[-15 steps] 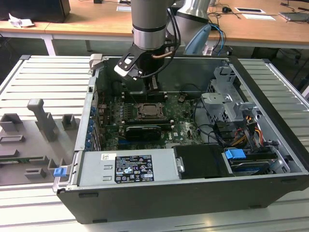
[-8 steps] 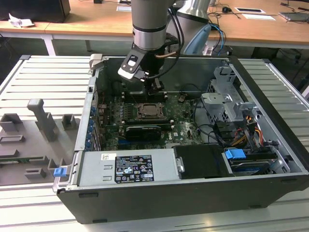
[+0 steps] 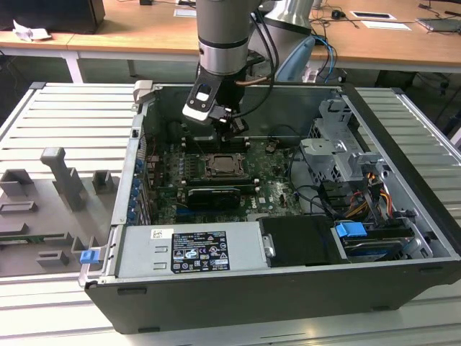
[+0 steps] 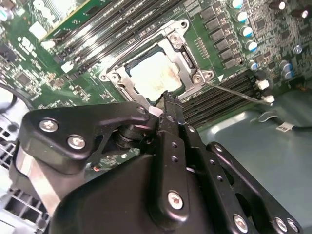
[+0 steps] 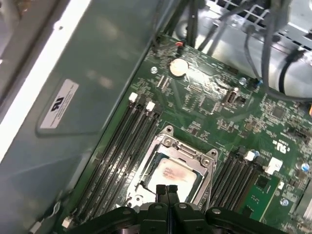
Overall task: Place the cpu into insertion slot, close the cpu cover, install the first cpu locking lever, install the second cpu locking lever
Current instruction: 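Install the first cpu locking lever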
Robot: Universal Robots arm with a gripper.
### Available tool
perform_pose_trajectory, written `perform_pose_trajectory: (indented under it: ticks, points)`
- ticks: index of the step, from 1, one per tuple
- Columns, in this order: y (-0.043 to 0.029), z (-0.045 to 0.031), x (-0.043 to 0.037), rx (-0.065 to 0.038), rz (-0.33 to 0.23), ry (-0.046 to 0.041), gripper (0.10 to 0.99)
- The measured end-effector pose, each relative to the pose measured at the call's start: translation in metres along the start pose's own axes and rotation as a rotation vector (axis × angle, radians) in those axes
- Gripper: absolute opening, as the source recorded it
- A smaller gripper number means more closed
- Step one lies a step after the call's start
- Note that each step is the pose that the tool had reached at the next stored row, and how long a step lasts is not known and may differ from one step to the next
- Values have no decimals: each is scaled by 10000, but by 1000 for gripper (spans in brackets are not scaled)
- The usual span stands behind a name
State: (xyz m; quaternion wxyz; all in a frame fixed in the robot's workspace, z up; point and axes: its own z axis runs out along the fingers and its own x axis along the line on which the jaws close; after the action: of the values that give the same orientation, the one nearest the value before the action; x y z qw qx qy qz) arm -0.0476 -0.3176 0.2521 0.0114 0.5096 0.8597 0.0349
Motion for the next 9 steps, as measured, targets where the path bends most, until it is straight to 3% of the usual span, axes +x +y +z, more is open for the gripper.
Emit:
perform_pose_trajectory:
  ticks: [9]
  points:
    - [0,0,0,20,-1295,93,106]
